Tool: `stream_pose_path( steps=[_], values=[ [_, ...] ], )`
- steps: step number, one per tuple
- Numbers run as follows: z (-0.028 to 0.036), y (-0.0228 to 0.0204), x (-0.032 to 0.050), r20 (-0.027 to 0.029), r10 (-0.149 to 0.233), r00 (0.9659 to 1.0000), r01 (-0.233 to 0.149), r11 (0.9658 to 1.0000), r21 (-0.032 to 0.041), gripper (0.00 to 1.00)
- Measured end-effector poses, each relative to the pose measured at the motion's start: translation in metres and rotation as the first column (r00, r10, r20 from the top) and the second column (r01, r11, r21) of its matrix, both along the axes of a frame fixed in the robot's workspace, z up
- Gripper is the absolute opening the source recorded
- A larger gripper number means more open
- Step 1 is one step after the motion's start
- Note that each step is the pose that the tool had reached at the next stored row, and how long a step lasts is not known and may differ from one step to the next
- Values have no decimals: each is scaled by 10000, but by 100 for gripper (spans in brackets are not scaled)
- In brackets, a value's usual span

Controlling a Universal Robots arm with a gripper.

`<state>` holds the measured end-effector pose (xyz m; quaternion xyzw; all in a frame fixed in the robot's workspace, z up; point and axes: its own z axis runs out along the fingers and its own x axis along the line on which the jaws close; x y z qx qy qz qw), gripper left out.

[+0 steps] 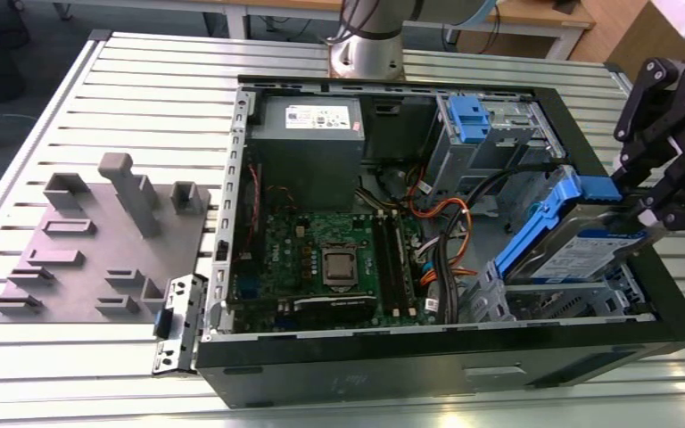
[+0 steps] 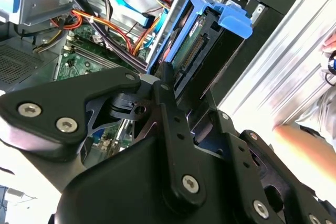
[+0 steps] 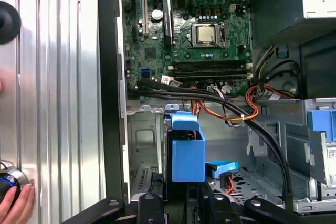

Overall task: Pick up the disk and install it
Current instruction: 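Insert the disk into the insertion slot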

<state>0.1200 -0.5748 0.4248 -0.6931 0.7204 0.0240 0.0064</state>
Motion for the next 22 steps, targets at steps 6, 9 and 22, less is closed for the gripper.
stream_pose_path(
  steps=[6,9,22],
  values=[
    [-109,0,0,0,1,10000,-1,10000,0,35],
    [-163,0,0,0,1,10000,-1,10000,0,35],
    [-337,0,0,0,0,10000,0,10000,-3,35]
  ],
)
